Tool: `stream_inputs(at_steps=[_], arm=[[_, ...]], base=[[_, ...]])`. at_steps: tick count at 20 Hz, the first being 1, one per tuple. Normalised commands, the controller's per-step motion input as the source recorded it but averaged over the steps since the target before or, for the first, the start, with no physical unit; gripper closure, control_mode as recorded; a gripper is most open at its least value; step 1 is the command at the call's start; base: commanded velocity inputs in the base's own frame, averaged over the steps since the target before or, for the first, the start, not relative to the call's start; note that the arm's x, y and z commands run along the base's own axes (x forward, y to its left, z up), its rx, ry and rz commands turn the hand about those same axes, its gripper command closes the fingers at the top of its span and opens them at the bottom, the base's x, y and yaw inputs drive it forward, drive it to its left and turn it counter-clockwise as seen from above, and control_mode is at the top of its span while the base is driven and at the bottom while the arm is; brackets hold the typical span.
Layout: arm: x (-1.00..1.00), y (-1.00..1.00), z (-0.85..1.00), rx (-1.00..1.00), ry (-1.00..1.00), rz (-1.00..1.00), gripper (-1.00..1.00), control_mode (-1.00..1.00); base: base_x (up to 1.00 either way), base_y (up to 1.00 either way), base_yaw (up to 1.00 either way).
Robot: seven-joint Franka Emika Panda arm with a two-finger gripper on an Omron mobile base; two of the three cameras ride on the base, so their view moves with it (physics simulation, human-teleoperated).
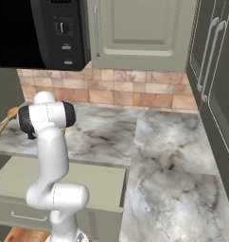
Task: Organize the utensils by type. Pick up the wooden spoons from the counter and place them in the open cabinet. Then pick up the metallic utensils from the counter and place them in the open drawer.
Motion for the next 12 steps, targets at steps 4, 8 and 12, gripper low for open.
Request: stream_inputs(at_steps=[4, 8, 12], arm=[[0.00, 0.30, -0.47, 0.00, 0.10, 0.00, 1.00, -1.00], [0.00, 0.28, -0.40, 0.00, 0.09, -0.03, 1.00, -1.00], [-0.01, 0.39, -0.32, 0.00, 0.07, -0.04, 1.00, -1.00]], base=[[0.00, 0.00, 0.00], [0.00, 0.00, 0.00], [0.00, 0.00, 0.00]])
